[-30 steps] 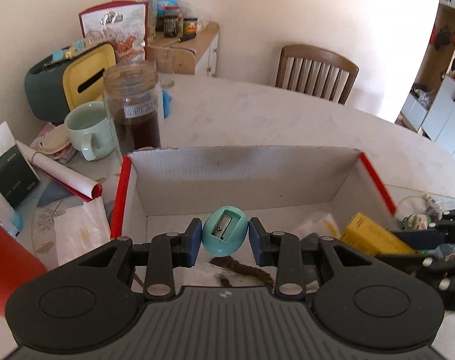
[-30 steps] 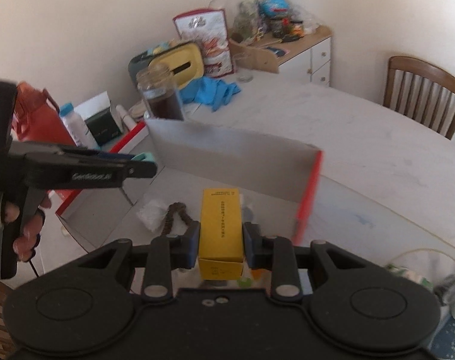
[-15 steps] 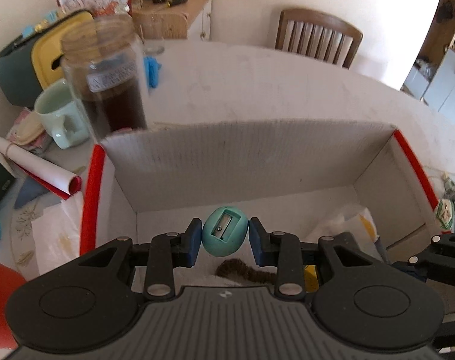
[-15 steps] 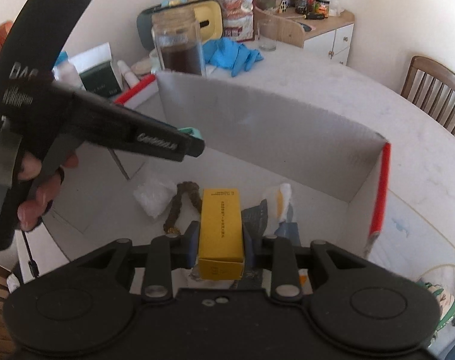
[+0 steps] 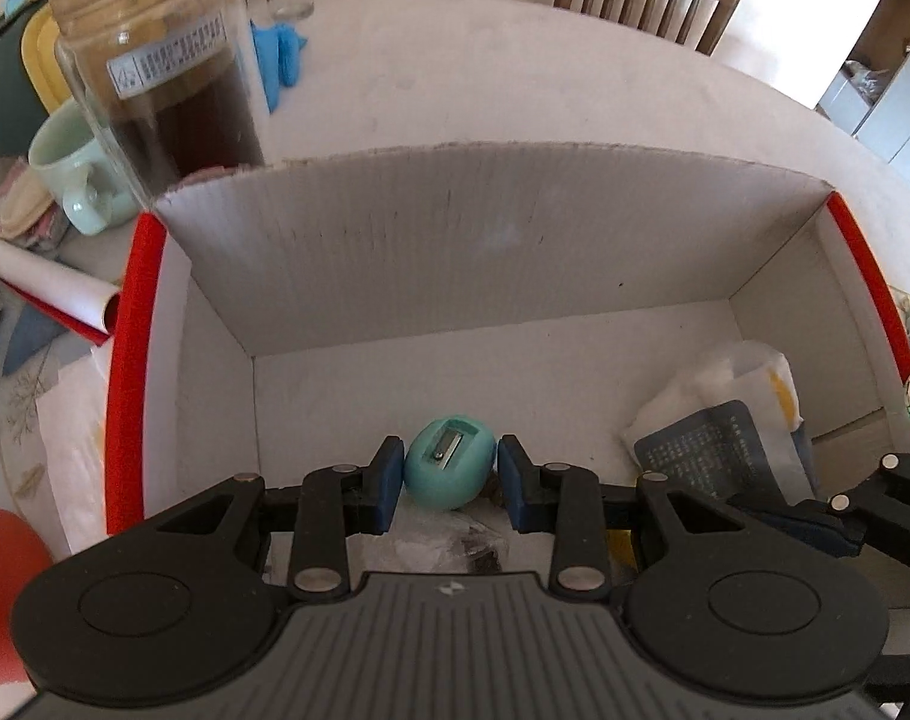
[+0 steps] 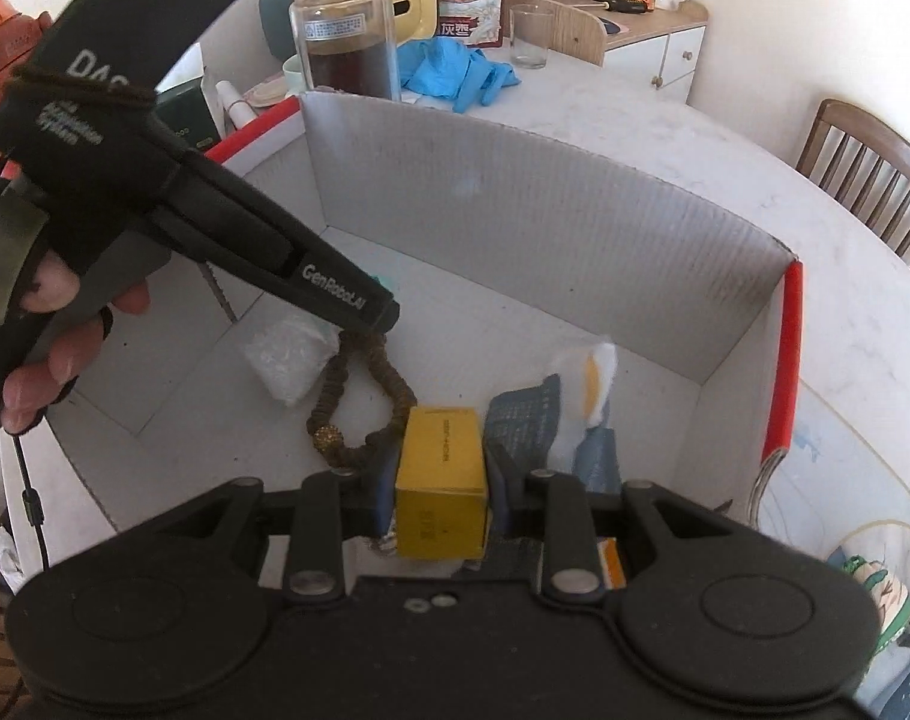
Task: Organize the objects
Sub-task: 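Lower the sharpener and yellow box into the cardboard box and open both grippers, then move both grippers back over the items on the table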
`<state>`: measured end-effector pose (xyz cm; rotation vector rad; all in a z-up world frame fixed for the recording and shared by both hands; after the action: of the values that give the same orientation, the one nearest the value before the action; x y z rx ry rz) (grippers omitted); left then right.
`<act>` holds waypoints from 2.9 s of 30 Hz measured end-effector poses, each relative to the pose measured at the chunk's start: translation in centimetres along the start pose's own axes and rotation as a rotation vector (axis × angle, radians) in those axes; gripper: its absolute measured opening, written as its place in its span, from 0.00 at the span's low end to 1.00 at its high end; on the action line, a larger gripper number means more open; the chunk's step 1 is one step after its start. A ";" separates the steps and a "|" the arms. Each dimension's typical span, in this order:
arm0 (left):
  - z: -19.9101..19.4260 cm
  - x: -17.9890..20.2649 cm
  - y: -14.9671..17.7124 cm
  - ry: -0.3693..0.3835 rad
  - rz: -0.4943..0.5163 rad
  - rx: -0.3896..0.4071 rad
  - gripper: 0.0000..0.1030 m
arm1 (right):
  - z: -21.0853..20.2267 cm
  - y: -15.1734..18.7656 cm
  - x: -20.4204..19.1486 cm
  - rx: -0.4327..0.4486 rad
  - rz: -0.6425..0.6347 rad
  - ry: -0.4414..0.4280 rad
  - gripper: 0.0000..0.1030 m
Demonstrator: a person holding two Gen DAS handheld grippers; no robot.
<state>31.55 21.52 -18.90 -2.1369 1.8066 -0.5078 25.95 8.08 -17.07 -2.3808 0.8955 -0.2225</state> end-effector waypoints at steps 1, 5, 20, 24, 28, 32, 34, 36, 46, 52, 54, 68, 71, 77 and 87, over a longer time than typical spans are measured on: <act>0.0 0.0 0.0 -0.003 -0.002 -0.003 0.32 | 0.0 0.0 0.0 0.001 0.001 0.000 0.28; 0.1 0.0 -0.1 -0.013 -0.006 -0.014 0.33 | -0.5 -0.2 0.0 0.014 0.003 -0.008 0.29; -2.7 0.8 0.3 -0.026 -0.016 0.080 0.58 | -5.7 -0.4 2.1 0.107 0.081 -0.065 0.34; -4.7 1.3 0.5 -0.032 -0.014 0.137 0.60 | -7.4 -0.1 3.0 0.136 0.098 -0.073 0.38; -6.4 2.4 0.5 -0.028 -0.017 0.201 0.63 | -9.4 0.4 3.6 0.169 0.101 -0.091 0.41; -9.0 3.6 0.9 -0.021 -0.029 0.252 0.68 | -11.5 1.1 4.2 0.207 0.103 -0.102 0.50; -10.0 4.3 1.1 -0.023 -0.036 0.279 0.68 | -12.6 1.5 4.6 0.224 0.102 -0.106 0.54; -10.8 5.3 1.4 -0.031 -0.035 0.307 0.71 | -13.7 2.1 5.0 0.239 0.099 -0.107 0.57; -14.1 10.7 2.8 -0.022 -0.042 0.387 0.81 | -18.6 4.8 9.0 0.313 0.121 -0.084 0.81; -15.0 13.7 3.6 -0.004 -0.051 0.419 0.81 | -20.5 7.3 12.3 0.320 0.162 -0.072 0.93; -15.1 14.8 3.8 0.000 -0.049 0.423 0.85 | -21.2 8.3 13.7 0.320 0.180 -0.055 0.94; -14.5 23.3 5.3 0.086 -0.014 0.461 1.00 | -24.4 15.0 23.1 0.308 0.202 0.156 0.99; -13.9 25.2 5.9 0.109 0.013 0.461 1.00 | -24.3 16.5 24.5 0.283 0.194 0.171 0.99; -12.8 28.6 6.8 0.102 0.048 0.475 1.00 | -23.3 19.4 25.4 0.231 0.169 0.166 0.97; -9.7 36.0 7.0 0.158 0.176 0.378 1.00 | -19.7 23.2 24.5 0.133 0.159 0.105 0.87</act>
<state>26.36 -15.12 -10.63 -1.7105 1.7867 -0.9128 25.02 -30.91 -15.35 -2.1801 1.0792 -0.3365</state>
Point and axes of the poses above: each gripper's, at about its wrist camera, not at the fingertips, and z roughly the way its jaws point, x to its right, y to its underside, the point moved 7 cm from there along z, roughly the way its jaws point, and after that the axes turned 3 degrees about x, right-handed, at the moved point
